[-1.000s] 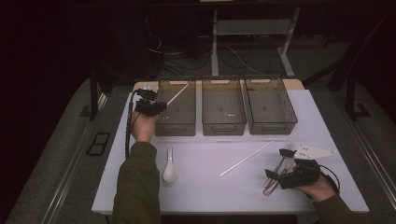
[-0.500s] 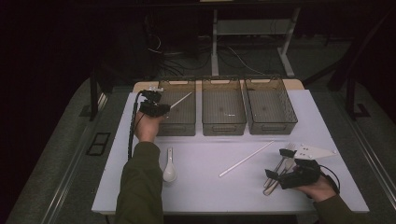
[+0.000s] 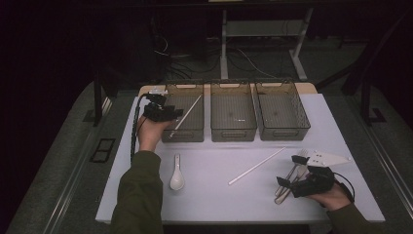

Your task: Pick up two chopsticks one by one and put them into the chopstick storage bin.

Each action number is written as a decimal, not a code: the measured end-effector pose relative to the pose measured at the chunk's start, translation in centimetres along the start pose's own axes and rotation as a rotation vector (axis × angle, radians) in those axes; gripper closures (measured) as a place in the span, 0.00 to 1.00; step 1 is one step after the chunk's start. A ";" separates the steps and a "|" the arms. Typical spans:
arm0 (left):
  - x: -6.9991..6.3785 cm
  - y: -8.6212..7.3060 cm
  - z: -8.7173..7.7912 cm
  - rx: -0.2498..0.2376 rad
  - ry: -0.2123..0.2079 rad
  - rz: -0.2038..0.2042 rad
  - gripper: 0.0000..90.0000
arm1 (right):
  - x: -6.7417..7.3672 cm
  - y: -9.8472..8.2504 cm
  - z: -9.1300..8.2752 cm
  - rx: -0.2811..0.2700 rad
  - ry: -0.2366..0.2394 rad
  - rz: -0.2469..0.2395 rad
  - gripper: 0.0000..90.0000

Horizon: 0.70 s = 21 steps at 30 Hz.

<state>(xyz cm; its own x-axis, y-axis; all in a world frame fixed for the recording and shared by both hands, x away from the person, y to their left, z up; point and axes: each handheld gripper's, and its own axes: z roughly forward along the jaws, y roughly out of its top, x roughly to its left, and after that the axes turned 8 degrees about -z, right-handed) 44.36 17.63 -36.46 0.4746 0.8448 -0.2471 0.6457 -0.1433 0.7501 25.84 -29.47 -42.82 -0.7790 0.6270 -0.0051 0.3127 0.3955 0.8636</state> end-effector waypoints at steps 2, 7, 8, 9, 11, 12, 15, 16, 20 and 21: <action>-1.0 0.1 -0.9 0.002 -0.038 0.038 0.49 | 0.0 0.0 0.0 0.001 -0.002 -0.001 0.02; -3.5 -0.1 -2.2 -0.001 -0.082 0.123 0.37 | 0.0 0.0 0.0 0.002 -0.004 -0.003 0.02; -3.5 -0.1 -2.2 -0.001 -0.082 0.123 0.37 | 0.0 0.0 0.0 0.003 -0.004 -0.002 0.02; -4.5 -0.3 -2.6 -0.011 -0.113 0.149 0.36 | 0.0 0.0 0.0 0.003 -0.005 -0.001 0.02; -5.4 -0.6 -2.9 -0.013 -0.135 0.177 0.34 | 0.0 0.0 0.0 0.004 -0.006 -0.001 0.02; -5.9 -0.8 -3.0 -0.019 -0.146 0.183 0.33 | 0.0 0.0 0.0 0.004 -0.006 -0.001 0.02; -6.9 -1.2 -3.2 -0.026 -0.165 0.194 0.30 | 0.0 0.0 0.0 0.005 -0.008 -0.001 0.02; -7.3 -1.5 -3.3 -0.025 -0.175 0.199 0.29 | 0.0 0.0 0.0 0.005 -0.008 -0.001 0.02; -9.2 -2.7 -3.6 -0.025 -0.210 0.239 0.25 | 0.0 0.0 0.0 0.006 -0.008 0.000 0.02; -9.2 -2.7 -3.6 -0.025 -0.210 0.239 0.25 | 0.0 0.0 0.0 0.006 -0.008 0.000 0.02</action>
<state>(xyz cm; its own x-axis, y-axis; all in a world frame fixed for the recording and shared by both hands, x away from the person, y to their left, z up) 36.14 12.11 -34.03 0.7256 0.6637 -0.1816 0.4877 -0.3098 0.8162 25.82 -29.46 -42.86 -0.7745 0.6325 -0.0089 0.3163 0.3995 0.8604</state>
